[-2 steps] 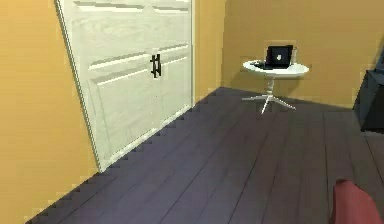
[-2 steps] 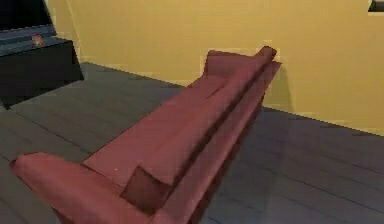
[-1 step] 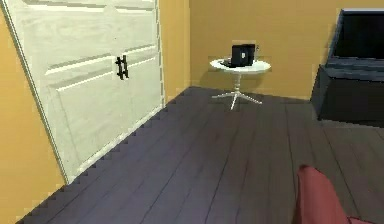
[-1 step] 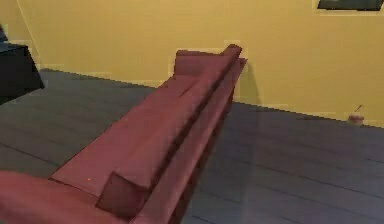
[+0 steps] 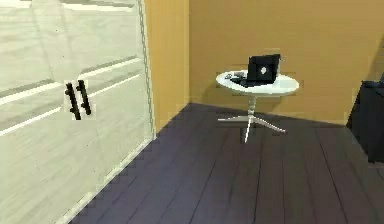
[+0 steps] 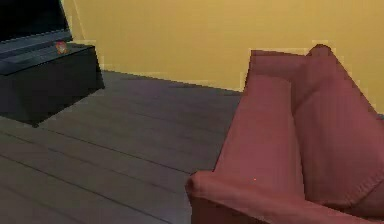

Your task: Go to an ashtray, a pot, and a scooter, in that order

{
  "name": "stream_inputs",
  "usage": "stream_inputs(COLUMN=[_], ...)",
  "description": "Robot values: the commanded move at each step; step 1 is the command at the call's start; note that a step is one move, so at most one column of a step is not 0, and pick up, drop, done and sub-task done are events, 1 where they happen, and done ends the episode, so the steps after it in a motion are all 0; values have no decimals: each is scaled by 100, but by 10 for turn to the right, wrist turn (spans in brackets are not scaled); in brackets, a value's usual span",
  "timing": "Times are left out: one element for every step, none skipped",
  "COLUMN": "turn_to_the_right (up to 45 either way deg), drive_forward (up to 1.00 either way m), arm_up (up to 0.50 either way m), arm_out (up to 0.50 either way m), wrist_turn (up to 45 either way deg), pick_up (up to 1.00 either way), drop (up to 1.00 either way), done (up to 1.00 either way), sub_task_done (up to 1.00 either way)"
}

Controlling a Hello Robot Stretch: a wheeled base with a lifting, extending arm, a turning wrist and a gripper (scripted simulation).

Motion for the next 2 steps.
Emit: stream_inputs(turn_to_the_right=[0,0], drive_forward=[100,100], arm_up=[0,0], arm_out=[0,0], wrist_turn=[0,0], pick_up=[0,0], drop=[0,0], done=[0,0], sub_task_done=[0,0])
